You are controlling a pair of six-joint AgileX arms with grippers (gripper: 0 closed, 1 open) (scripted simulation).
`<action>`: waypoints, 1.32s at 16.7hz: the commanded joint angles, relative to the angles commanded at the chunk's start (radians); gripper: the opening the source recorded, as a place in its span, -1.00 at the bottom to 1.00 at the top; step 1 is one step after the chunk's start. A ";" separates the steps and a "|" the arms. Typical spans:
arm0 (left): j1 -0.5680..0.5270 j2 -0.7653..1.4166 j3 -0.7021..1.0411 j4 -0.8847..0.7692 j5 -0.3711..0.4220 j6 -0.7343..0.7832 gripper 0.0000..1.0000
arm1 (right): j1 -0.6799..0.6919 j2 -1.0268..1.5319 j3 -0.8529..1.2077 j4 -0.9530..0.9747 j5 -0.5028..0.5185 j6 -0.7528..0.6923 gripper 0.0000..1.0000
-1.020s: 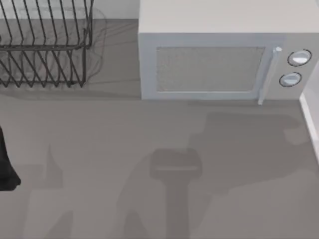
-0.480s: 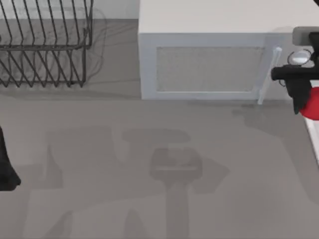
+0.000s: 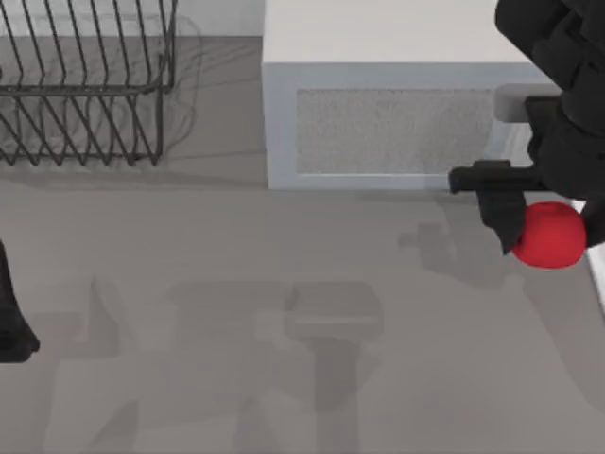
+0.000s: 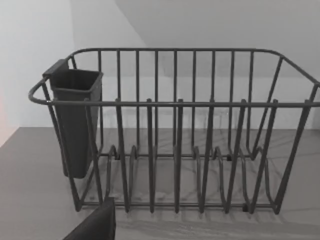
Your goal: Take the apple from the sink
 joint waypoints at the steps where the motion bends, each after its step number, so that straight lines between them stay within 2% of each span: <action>1: 0.000 0.000 0.000 0.000 0.000 0.000 1.00 | -0.004 0.005 0.003 -0.002 -0.002 0.001 -1.00; 5: 0.000 0.000 0.000 0.000 0.000 0.000 1.00 | -0.003 0.016 -0.065 0.071 -0.002 0.001 -1.00; 12: 0.000 0.000 0.000 0.000 0.000 0.000 1.00 | 0.003 0.068 -0.328 0.403 0.000 0.005 -1.00; 17: 0.000 0.000 0.000 0.000 0.000 0.000 1.00 | 0.004 0.076 -0.354 0.429 0.000 0.006 -1.00; 22: 0.000 0.000 0.000 0.000 0.000 0.000 1.00 | 0.004 0.076 -0.354 0.429 0.000 0.006 -0.25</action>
